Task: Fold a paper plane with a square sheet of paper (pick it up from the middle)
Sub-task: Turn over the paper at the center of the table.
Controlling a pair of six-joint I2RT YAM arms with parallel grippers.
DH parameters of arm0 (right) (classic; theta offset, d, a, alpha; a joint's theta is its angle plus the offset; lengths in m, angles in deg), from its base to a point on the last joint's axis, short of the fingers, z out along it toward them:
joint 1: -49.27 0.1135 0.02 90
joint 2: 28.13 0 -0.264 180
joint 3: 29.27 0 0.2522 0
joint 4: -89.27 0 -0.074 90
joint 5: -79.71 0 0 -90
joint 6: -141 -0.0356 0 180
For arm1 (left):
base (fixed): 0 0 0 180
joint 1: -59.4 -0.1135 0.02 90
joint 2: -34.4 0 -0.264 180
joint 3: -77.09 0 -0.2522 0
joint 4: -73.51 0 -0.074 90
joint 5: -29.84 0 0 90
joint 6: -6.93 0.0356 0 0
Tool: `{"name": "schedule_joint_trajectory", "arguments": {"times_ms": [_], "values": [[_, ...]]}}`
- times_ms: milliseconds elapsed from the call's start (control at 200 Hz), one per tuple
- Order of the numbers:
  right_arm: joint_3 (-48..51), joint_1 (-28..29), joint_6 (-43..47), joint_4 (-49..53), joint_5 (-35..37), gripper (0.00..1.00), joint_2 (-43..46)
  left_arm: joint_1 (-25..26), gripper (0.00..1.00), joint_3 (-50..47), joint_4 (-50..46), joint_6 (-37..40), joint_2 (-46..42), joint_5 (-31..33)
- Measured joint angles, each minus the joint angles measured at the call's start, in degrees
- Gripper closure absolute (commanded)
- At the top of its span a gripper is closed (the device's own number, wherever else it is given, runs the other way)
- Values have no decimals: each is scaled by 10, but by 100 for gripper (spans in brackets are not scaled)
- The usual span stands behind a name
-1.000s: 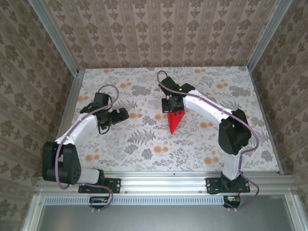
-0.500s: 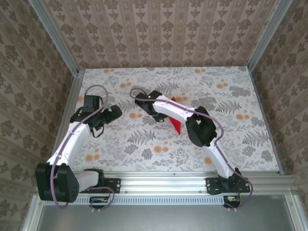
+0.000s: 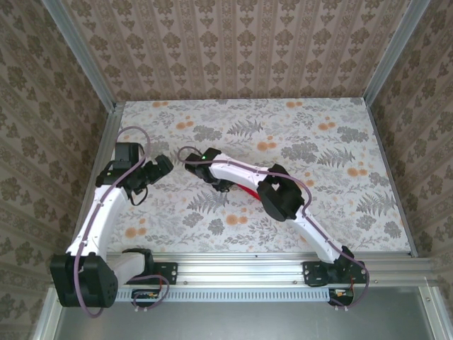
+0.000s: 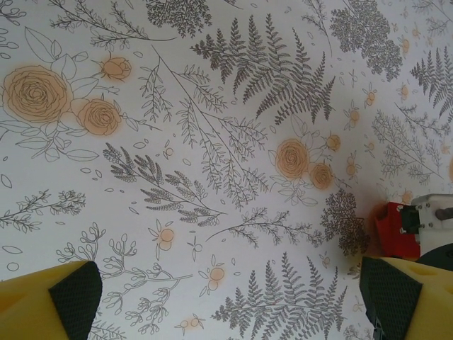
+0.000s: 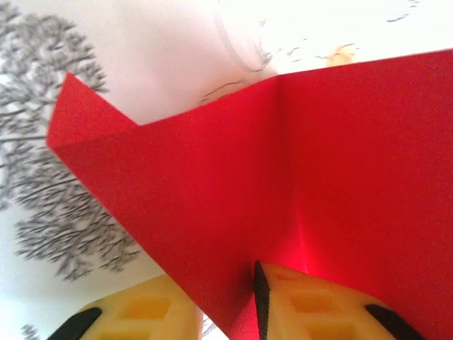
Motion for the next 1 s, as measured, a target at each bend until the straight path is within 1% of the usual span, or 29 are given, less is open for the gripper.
{"name": "schedule_joint_trajectory", "arguments": {"times_ms": [110,175,340,445,580,675,835,1000], "values": [[2,0,6,-17,-49,62,7,-2,0,0,-3,0,0,-4],[20,0,16,-44,-95,59,31,-4,0,-2,-3,0,0,-7],[92,0,32,-117,-210,55,139,-7,0,-7,-4,0,0,-10],[141,-1,32,-167,-254,53,215,-7,0,-10,-4,0,2,-16],[228,-19,30,-226,-276,53,302,-7,0,-11,-2,0,7,-26],[291,-54,31,-249,-280,54,336,-7,0,-18,3,0,13,-35],[358,-106,67,-248,-280,51,335,-7,0,-28,7,0,23,-49],[366,-106,118,-239,-287,51,308,-7,0,-28,13,0,35,-61]]}}
